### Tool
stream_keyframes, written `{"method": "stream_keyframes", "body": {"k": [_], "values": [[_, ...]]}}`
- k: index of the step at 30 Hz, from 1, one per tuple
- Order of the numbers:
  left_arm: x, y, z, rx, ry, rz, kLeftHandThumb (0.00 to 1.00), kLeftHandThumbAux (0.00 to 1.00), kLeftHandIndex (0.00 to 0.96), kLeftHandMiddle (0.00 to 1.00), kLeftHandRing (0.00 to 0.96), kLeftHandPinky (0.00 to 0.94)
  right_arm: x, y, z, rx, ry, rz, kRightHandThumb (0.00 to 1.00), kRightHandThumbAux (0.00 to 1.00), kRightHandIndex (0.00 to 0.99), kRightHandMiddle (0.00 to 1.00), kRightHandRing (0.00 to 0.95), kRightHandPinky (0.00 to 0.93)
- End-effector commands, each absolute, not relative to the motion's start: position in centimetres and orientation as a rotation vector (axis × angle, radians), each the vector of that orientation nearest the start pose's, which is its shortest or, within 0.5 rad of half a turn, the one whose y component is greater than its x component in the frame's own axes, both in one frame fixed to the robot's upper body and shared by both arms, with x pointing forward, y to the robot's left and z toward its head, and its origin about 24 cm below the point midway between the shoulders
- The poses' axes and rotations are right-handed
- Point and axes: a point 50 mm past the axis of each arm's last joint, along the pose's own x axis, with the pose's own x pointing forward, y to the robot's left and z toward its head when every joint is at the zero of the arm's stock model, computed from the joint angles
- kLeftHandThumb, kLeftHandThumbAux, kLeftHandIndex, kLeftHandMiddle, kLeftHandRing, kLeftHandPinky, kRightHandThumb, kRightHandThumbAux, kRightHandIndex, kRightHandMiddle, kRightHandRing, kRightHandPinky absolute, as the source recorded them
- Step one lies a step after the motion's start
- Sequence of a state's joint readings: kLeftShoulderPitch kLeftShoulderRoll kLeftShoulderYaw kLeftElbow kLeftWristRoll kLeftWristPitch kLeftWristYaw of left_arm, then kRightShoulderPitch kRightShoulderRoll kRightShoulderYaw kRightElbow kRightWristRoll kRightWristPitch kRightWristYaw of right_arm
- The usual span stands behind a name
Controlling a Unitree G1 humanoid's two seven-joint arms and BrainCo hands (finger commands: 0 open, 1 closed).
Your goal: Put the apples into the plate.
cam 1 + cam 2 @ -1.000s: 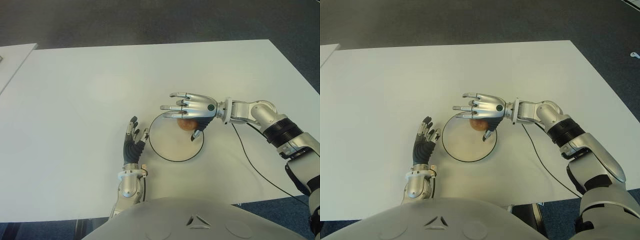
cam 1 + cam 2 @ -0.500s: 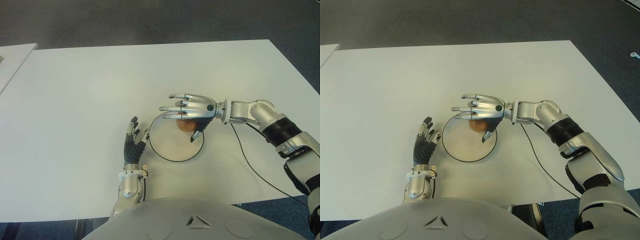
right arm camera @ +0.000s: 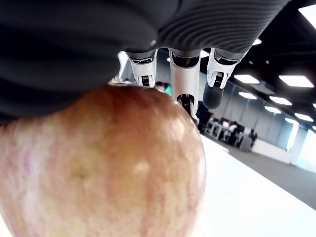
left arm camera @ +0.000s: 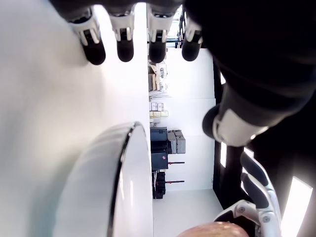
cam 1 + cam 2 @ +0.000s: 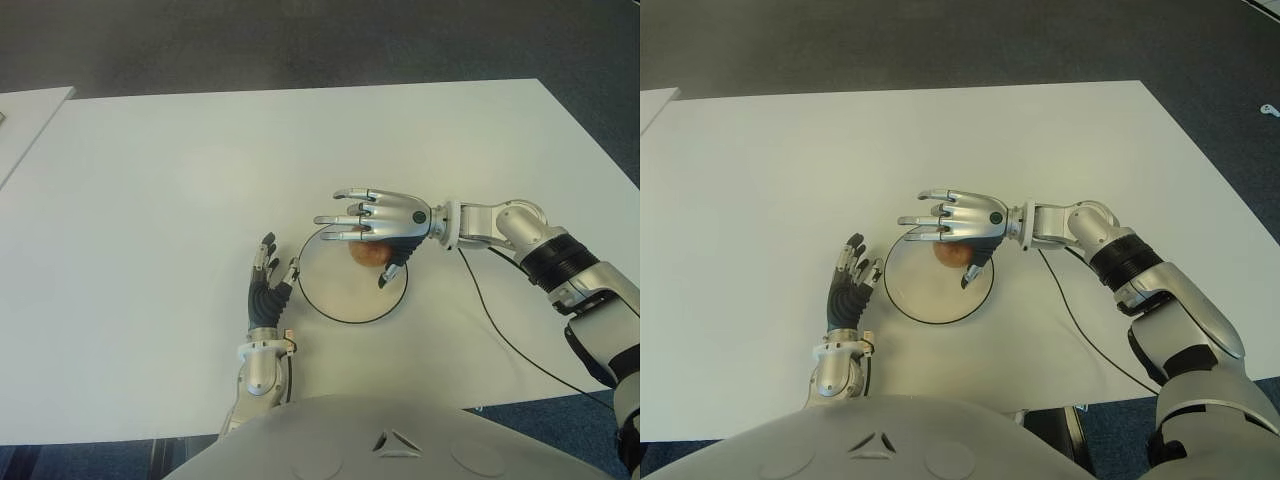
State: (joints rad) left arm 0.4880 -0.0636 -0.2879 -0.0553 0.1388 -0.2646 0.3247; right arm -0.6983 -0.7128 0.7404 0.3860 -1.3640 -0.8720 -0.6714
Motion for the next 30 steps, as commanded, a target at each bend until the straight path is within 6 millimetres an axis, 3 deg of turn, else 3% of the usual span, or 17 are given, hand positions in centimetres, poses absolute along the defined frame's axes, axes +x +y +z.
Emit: {"method": "stream_keyframes", "body": {"k": [1, 3, 6, 9, 23, 30], "values": [[15.35, 9.77, -0.57, -0.036, 0.124, 0.190, 0.000, 0.621, 0.033, 0.018, 0.000, 0.000, 28.35, -11.27, 9.20, -1.586, -1.377, 0.979, 0.000, 0.569, 0.000, 0.000, 0.198, 0.000], [15.35, 9.74, -0.59, -0.036, 0.125, 0.196, 0.000, 0.633, 0.030, 0.018, 0.000, 0.000, 28.44, -11.27, 9.23, -1.592, -1.374, 0.973, 0.000, 0.578, 0.000, 0.000, 0.223, 0.000], [15.36, 9.74, -0.64, -0.037, 0.128, 0.205, 0.000, 0.650, 0.028, 0.018, 0.000, 0.000, 28.46, -11.29, 9.31, -1.598, -1.371, 0.965, 0.000, 0.574, 0.000, 0.000, 0.083, 0.000], [15.45, 9.73, -0.68, -0.040, 0.129, 0.210, 0.000, 0.658, 0.028, 0.017, 0.000, 0.000, 28.53, -11.31, 9.36, -1.612, -1.372, 0.938, 0.000, 0.564, 0.000, 0.000, 0.027, 0.000], [15.59, 9.81, -0.73, -0.084, 0.127, 0.202, 0.000, 0.679, 0.049, 0.012, 0.000, 0.000, 28.65, -11.13, 9.41, -1.637, -1.359, 0.882, 0.000, 0.526, 0.000, 0.000, 0.000, 0.000], [15.60, 9.79, -0.57, -0.099, 0.125, 0.194, 0.000, 0.644, 0.055, 0.019, 0.000, 0.000, 28.79, -11.01, 9.48, -1.643, -1.350, 0.897, 0.000, 0.522, 0.000, 0.000, 0.000, 0.000]]}}
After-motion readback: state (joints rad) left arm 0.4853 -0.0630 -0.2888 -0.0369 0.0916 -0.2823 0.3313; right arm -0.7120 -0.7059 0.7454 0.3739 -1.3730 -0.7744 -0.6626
